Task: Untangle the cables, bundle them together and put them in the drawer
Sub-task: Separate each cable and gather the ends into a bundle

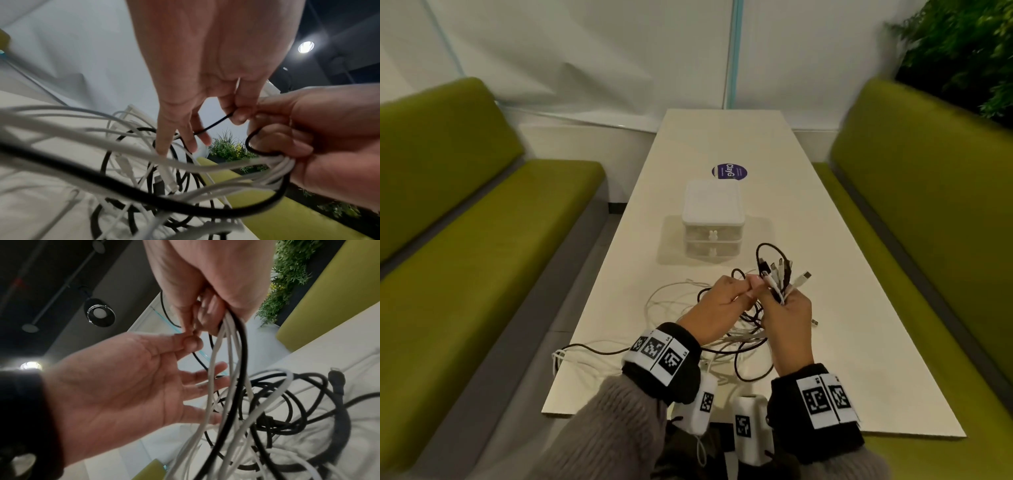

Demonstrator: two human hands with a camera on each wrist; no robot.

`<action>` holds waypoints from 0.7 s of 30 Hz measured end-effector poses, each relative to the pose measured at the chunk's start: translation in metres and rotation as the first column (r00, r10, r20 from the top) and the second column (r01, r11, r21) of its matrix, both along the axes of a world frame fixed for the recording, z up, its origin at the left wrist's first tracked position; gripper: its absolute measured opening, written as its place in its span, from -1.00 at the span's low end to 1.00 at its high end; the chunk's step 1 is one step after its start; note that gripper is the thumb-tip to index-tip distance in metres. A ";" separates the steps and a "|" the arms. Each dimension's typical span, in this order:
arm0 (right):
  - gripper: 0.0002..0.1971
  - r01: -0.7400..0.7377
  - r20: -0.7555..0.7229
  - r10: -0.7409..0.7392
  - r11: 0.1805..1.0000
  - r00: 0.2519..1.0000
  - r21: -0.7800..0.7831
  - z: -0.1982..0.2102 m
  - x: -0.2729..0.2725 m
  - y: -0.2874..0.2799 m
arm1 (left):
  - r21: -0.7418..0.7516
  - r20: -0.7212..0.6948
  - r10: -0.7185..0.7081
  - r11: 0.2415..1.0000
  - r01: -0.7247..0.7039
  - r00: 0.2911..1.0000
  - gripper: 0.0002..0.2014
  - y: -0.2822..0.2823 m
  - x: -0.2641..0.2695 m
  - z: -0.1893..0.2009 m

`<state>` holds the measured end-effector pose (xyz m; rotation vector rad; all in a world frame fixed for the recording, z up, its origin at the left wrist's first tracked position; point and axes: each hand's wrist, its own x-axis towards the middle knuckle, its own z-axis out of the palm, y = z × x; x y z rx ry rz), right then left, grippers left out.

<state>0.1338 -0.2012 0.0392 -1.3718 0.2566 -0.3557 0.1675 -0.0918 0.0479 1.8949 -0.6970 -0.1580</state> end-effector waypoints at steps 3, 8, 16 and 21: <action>-0.92 0.055 0.001 -0.055 0.998 0.998 0.011 -0.002 0.000 -0.001 | 0.126 -0.018 0.026 0.992 -0.024 0.999 -0.75 0.004 0.005 -0.008; -0.79 0.141 0.037 -0.139 0.988 0.990 -0.060 -0.006 0.001 0.001 | 0.254 -0.030 0.055 0.966 -0.046 0.998 -0.83 0.013 0.012 -0.011; -0.67 0.104 0.159 -0.130 0.982 0.979 0.160 0.016 -0.013 -0.009 | 0.341 0.009 0.148 0.929 -0.143 0.989 -0.75 0.033 0.028 -0.020; -0.75 0.134 0.119 -0.167 0.960 0.979 0.245 0.015 -0.003 -0.016 | 0.276 0.031 0.084 0.957 -0.089 0.996 -0.79 0.037 0.033 -0.021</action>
